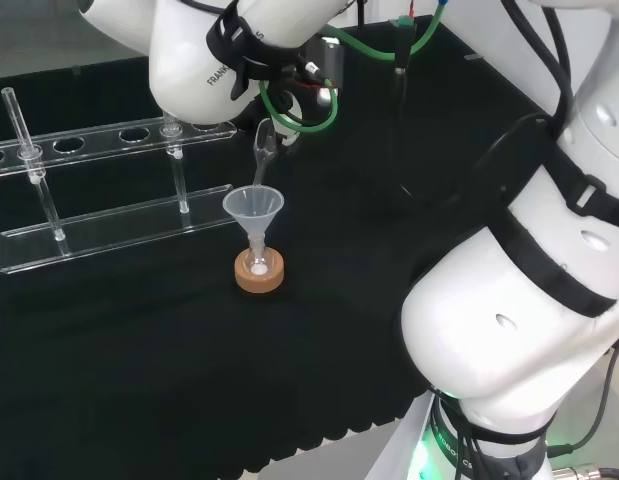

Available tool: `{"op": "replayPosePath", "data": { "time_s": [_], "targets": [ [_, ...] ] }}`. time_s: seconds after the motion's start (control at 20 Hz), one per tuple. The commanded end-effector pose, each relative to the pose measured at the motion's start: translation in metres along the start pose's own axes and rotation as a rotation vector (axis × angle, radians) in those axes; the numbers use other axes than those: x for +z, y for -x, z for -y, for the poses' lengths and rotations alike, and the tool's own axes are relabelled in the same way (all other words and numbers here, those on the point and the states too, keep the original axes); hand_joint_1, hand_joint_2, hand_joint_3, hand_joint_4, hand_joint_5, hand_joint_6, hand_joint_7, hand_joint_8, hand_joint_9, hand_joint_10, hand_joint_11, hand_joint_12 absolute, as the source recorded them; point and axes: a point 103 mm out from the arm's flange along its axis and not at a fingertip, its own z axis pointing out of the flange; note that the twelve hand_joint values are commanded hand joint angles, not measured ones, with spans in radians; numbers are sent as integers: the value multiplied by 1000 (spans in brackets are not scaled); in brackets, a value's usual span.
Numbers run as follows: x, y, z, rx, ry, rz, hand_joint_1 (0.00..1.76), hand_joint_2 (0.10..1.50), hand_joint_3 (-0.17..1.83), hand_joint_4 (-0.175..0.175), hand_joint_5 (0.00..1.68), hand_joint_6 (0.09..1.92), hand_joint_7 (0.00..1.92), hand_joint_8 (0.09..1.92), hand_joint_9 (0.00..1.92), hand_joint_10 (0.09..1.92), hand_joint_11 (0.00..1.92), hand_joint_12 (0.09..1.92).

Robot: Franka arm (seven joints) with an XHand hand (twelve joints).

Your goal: Pour all the NaCl from the weighing funnel into the round-bottom flask.

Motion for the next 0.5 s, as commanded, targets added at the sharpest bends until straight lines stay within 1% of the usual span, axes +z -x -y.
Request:
{"op": "replayPosePath", "data": {
  "time_s": [0.05,0.1,0.25,0.3,0.5],
  "targets": [
    [-3,-7,-3,-4,19,38,1151,605,618,175,1566,87,1675,87,1037,155,0,1371],
    [-4,-11,-4,7,22,43,1151,605,618,175,1566,87,1676,87,1037,155,0,1370],
    [-4,-17,-5,7,37,74,1151,604,619,175,1566,87,1676,87,1037,155,0,1370],
    [-5,-20,-4,11,47,94,1151,604,619,175,1566,87,1676,87,1037,155,0,1370],
    [-5,-21,-1,15,69,129,1151,604,620,175,1566,87,1677,87,1040,156,0,1369]
  ]
}}
